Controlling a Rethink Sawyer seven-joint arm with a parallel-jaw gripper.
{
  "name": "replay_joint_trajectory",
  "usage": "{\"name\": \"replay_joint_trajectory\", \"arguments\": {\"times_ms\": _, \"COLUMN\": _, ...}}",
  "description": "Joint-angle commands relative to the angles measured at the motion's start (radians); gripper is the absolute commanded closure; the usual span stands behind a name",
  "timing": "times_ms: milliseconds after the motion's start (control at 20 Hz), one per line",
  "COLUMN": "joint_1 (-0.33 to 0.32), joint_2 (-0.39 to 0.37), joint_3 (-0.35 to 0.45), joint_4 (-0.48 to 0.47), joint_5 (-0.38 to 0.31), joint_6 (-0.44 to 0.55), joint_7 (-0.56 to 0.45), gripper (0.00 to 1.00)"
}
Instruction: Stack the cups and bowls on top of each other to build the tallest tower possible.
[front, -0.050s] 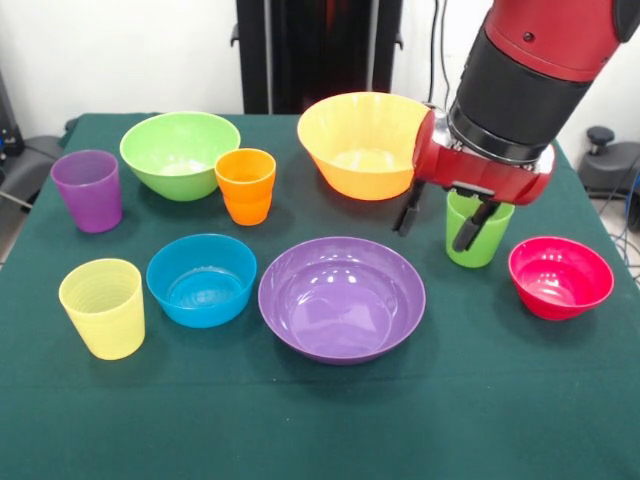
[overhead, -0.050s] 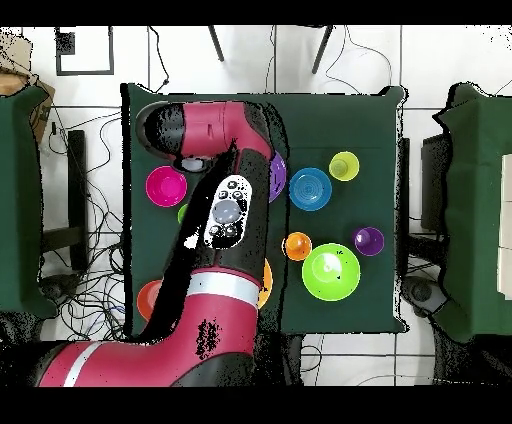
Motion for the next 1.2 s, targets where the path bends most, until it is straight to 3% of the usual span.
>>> {"name": "replay_joint_trajectory", "arguments": {"times_ms": 50, "joint_1": 0.019, "joint_2": 0.063, "joint_3": 0.046, "joint_4": -0.010, "joint_5": 0.015, "joint_6": 0.051, "joint_7": 0.202, "gripper": 0.00}}
{"name": "replay_joint_trajectory", "arguments": {"times_ms": 1200, "joint_1": 0.021, "joint_2": 0.062, "joint_3": 0.045, "joint_4": 0.005, "joint_5": 0.020, "joint_6": 0.044, "joint_7": 0.201, "gripper": 0.00}}
